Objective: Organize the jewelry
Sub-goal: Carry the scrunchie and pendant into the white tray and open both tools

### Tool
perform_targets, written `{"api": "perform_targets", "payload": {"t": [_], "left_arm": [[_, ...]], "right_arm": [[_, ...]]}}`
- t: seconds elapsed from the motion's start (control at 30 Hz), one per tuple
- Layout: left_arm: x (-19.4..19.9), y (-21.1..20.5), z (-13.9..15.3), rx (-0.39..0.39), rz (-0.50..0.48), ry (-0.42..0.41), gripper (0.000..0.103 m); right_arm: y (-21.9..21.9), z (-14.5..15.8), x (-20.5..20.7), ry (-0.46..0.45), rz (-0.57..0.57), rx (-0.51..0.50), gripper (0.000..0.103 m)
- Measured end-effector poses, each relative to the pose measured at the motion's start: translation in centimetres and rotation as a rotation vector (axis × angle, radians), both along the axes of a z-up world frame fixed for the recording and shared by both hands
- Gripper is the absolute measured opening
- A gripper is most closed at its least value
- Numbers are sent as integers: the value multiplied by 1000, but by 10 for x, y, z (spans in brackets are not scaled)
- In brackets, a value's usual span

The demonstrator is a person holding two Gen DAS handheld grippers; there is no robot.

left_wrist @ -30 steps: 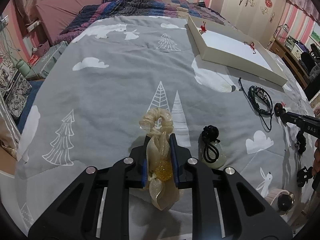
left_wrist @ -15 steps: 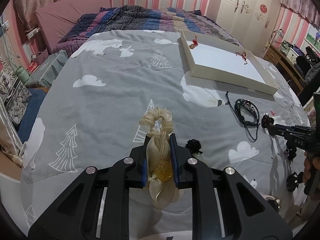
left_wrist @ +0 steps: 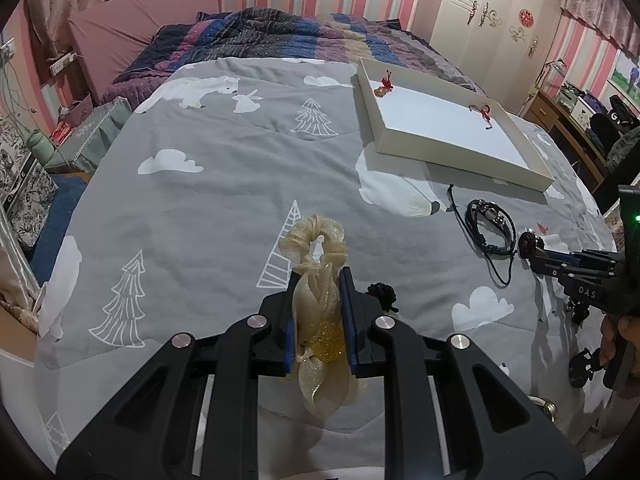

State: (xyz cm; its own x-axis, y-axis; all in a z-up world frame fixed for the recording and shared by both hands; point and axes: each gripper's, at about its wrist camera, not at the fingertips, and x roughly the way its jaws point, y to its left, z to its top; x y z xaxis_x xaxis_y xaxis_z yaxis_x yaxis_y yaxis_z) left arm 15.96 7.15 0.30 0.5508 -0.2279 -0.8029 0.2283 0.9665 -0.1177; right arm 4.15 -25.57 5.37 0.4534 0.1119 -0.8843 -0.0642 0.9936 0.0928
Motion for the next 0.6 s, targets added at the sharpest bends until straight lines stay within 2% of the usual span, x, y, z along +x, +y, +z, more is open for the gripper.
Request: {"api": "perform_targets", "payload": {"t": [0.27,0.6], "left_arm": [[3,-5,9,-3,-10,-14,17],[28,-51,35,-14,-101,-49,17]], "right_arm": [[-3,13,-4,-48,3,2,21],[-26,49,6,-164,-48,-2,20]]}}
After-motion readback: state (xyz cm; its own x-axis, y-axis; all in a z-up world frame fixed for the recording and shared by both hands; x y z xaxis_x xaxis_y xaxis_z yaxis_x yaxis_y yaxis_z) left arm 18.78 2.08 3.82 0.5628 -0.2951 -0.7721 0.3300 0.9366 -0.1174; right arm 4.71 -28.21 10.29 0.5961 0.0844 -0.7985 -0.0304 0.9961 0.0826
